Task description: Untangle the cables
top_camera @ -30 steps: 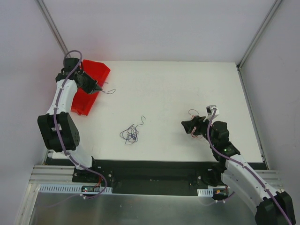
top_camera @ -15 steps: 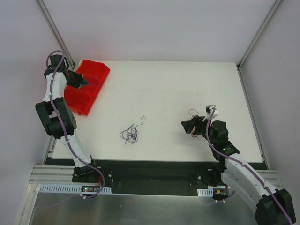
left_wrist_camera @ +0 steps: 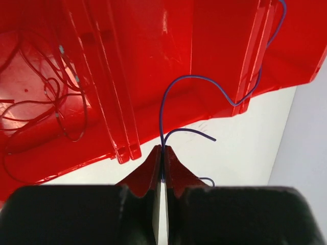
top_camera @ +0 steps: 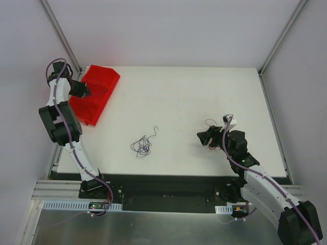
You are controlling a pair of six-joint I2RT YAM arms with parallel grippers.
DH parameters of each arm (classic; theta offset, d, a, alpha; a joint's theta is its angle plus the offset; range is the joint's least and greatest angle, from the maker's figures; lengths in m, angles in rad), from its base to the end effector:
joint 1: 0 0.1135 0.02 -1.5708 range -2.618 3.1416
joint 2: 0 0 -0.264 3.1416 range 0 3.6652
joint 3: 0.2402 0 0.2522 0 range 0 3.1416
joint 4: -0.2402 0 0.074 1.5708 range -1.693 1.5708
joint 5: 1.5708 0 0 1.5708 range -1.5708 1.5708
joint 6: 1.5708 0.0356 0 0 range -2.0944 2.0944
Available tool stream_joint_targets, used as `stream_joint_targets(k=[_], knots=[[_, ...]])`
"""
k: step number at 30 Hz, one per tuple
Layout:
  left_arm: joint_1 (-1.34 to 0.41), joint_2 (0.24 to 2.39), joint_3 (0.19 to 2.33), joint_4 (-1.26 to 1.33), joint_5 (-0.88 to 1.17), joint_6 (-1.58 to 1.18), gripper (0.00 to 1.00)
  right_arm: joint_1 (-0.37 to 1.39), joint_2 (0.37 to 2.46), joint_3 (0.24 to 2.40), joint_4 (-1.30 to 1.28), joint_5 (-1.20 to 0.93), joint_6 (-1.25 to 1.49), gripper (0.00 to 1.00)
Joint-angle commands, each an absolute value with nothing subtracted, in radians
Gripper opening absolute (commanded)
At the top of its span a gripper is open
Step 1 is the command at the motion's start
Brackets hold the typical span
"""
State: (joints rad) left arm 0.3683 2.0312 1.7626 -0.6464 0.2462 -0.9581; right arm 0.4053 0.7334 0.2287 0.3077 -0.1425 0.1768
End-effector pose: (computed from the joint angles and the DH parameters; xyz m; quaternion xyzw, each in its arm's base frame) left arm 0.4281 0.1559 0.2568 -0.5473 0.7647 -0.2041 0.2720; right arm 0.1583 0.0734 0.2029 -0.1328 0.7611 0.2342 0.5901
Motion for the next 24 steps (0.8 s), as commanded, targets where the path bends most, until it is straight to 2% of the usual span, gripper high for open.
stream_joint_targets(k=[1,13,24], knots=[[0.376,2.042,1.811,-0.673,0.178,-0.941,0.00,0.408,0.741,0.229,0.382,-0.144,0.172,0.69],[0.313,1.815,1.720,-0.669,0.077,-0.776,0.00,0.408,0.753,0.229,0.393,-0.153,0.176,0.69],[0.313,1.824,1.709,-0.670,0.118,-0.801,0.00,0.408,0.744,0.227,0.388,-0.160,0.178,0.69]])
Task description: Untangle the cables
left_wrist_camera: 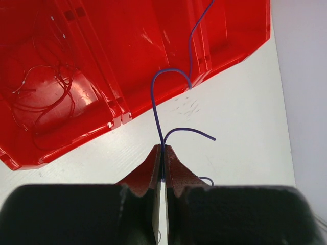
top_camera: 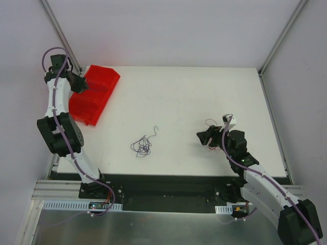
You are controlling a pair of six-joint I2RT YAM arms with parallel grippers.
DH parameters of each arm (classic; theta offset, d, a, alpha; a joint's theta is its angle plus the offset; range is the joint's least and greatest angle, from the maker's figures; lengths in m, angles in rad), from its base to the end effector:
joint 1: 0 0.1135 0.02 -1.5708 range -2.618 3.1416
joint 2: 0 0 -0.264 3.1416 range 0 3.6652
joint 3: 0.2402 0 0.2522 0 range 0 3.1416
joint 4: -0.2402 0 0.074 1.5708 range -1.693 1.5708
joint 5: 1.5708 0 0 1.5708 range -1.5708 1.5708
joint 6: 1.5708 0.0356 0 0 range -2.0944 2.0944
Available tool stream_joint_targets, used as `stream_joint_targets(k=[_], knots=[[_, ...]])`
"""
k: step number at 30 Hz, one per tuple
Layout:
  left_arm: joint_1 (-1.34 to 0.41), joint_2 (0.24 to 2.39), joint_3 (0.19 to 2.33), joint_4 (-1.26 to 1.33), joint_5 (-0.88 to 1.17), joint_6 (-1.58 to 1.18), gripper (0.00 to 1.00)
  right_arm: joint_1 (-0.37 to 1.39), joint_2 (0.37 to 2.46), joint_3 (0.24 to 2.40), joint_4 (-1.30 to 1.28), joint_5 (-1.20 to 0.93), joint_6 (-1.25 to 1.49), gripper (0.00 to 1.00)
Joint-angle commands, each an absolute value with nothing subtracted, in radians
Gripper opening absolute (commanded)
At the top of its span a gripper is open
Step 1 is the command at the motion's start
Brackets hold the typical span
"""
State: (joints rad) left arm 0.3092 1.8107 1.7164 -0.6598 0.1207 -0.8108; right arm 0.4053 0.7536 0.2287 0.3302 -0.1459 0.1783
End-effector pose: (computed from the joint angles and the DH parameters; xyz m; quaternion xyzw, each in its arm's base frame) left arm 0.3937 0.1213 0.3317 -0.4663 0.7889 -0.1520 0.3702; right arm 0.1603 0.0744 0.2022 -0.1332 0.7602 0.2361 0.5904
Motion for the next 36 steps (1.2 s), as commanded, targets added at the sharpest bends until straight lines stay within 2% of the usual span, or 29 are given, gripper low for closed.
stream_joint_targets(k=[1,12,24,28,31,34,36], knots=[[0.313,1.836,1.713,-0.672,0.123,-0.804,0.00,0.408,0.744,0.227,0.390,-0.160,0.176,0.69],[0.314,1.899,1.709,-0.683,0.054,-0.871,0.00,0.407,0.758,0.235,0.388,-0.158,0.173,0.68],[0.310,2.144,1.963,-0.684,-0.041,-0.852,0.00,0.408,0.761,0.235,0.388,-0.153,0.166,0.68],[0.310,2.200,2.033,-0.712,-0.063,-0.834,0.11,0.408,0.769,0.236,0.390,-0.155,0.164,0.68],[0.310,2.201,2.028,-0.727,-0.058,-0.830,0.24,0.408,0.773,0.236,0.391,-0.152,0.163,0.68],[0.310,2.172,2.016,-0.730,-0.048,-0.815,0.42,0.407,0.778,0.238,0.391,-0.155,0.161,0.68],[0.308,2.140,2.014,-0.733,-0.031,-0.789,0.48,0.408,0.784,0.239,0.394,-0.156,0.161,0.68]])
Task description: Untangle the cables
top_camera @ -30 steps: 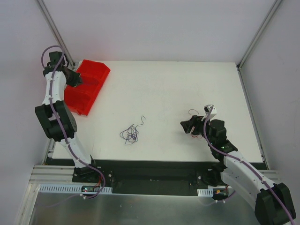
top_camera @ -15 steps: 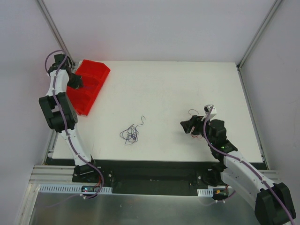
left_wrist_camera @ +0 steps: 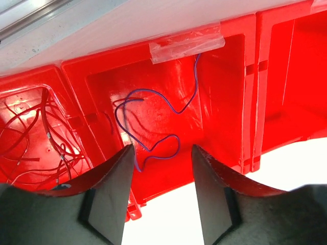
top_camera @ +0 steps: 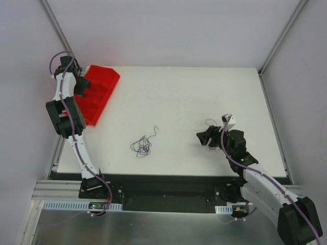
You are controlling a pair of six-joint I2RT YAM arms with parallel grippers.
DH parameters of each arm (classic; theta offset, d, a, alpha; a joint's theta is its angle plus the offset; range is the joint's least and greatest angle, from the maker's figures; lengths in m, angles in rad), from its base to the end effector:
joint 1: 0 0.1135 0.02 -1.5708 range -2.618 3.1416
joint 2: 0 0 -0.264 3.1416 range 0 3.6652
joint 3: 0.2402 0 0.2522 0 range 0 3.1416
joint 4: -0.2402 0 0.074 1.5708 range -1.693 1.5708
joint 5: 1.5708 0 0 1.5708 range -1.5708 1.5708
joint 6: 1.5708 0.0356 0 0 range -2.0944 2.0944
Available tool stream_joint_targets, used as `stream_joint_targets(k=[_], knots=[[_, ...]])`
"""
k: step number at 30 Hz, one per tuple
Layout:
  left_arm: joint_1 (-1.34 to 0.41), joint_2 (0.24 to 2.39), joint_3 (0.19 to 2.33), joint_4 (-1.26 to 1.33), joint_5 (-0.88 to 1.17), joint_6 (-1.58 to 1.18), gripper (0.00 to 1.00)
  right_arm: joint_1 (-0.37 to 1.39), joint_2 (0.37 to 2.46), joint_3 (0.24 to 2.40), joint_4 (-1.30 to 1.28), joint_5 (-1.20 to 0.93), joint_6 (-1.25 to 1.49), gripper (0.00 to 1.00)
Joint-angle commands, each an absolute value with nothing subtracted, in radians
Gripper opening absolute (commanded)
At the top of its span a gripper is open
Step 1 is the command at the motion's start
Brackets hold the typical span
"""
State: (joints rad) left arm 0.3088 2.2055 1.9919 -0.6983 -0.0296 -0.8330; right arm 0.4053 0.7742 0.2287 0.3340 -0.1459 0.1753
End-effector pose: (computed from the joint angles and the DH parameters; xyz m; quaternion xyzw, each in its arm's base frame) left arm 0.4720 0.1517 0.2461 -0.5153 0.7935 -0.0703 0.3161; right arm 0.1621 0.0752 0.1993 -0.1345 0.7653 0.2337 0.5844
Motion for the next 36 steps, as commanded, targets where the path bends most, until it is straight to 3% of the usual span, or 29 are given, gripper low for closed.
stream_joint_targets(k=[1,7,10,14,17,22,25,31,36], knots=[[0.308,2.113,2.005,-0.733,-0.017,-0.776,0.51,0.408,0.790,0.241,0.394,-0.158,0.161,0.68],[0.258,1.889,1.921,-0.716,0.070,-0.652,0.76,0.420,0.845,0.265,0.414,-0.192,0.127,0.69],[0.223,1.737,1.788,-0.645,0.179,-0.608,0.81,0.509,0.917,0.349,0.359,-0.147,0.083,0.73],[0.183,1.490,1.438,-0.447,0.477,-0.575,0.82,0.604,1.125,0.544,0.273,-0.222,0.103,0.78],[0.103,1.378,1.280,-0.413,0.612,-0.506,0.81,0.630,1.280,0.664,0.269,-0.339,0.196,0.80],[-0.155,1.299,1.059,-0.405,0.626,-0.423,0.74,0.669,1.491,0.827,0.276,-0.466,0.273,0.78],[-0.264,1.308,0.991,-0.396,0.601,-0.400,0.70,0.669,1.558,0.807,0.394,-0.538,0.323,0.74],[-0.388,1.382,0.940,-0.394,0.523,-0.403,0.72,0.678,1.650,0.718,0.653,-0.621,0.409,0.65],[-0.426,1.454,0.933,-0.396,0.480,-0.436,0.52,0.678,1.672,0.709,0.704,-0.634,0.449,0.60]])
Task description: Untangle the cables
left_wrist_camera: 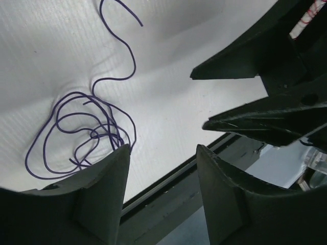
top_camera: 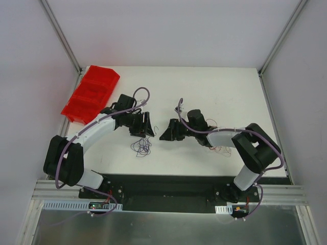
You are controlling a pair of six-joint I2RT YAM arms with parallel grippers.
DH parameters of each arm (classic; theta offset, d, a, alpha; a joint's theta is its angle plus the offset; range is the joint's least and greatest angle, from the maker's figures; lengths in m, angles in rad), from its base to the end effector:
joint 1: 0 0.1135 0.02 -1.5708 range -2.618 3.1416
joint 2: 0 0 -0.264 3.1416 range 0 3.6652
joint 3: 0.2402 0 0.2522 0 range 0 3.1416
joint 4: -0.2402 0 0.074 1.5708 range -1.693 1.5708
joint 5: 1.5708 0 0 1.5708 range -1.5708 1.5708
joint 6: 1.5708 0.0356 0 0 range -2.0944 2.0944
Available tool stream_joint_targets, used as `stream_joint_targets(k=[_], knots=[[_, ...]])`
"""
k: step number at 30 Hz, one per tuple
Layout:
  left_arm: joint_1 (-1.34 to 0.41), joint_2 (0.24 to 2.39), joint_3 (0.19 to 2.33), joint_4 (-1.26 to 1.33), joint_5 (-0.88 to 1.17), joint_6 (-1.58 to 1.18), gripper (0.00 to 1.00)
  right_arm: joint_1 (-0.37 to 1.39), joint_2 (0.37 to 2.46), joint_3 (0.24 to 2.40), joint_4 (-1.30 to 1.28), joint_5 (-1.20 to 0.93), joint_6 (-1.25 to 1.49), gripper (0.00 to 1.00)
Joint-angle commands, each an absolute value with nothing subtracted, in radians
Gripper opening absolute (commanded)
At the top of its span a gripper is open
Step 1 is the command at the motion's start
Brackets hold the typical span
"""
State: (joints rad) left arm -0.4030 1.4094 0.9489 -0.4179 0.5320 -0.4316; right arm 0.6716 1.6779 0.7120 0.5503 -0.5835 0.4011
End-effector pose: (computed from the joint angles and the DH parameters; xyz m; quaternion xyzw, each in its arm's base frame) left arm 0.2602 -0.1305 0.2384 0.0762 0.9088 -0.3588 0.1991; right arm 0.2475 0.2218 0.1667 -0.2638 0.7739 0.4744 0.3264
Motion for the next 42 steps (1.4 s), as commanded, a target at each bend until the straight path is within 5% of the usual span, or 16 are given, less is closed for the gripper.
stream_joint_targets(k=[1,11,19,26,29,37,42], knots=[[-0.434,1.463,0.928,-0.397,0.473,-0.443,0.52,0.677,1.667,0.706,0.698,-0.627,0.443,0.60],[-0.499,1.396,0.847,-0.416,0.336,-0.489,0.58,0.678,1.674,0.713,0.658,-0.600,0.422,0.62],[-0.497,1.229,0.825,-0.425,0.235,-0.498,0.77,0.681,1.690,0.721,0.653,-0.607,0.425,0.61],[-0.492,1.288,0.824,-0.428,0.184,-0.517,0.77,0.712,1.724,0.750,0.653,-0.624,0.433,0.58],[-0.494,1.360,0.831,-0.410,0.215,-0.515,0.66,0.735,1.744,0.765,0.660,-0.627,0.440,0.59],[-0.494,1.362,0.824,-0.396,0.233,-0.502,0.11,0.758,1.822,0.790,0.724,-0.670,0.500,0.62],[-0.494,1.301,0.815,-0.374,0.297,-0.528,0.00,0.764,1.876,0.801,0.776,-0.681,0.566,0.59]])
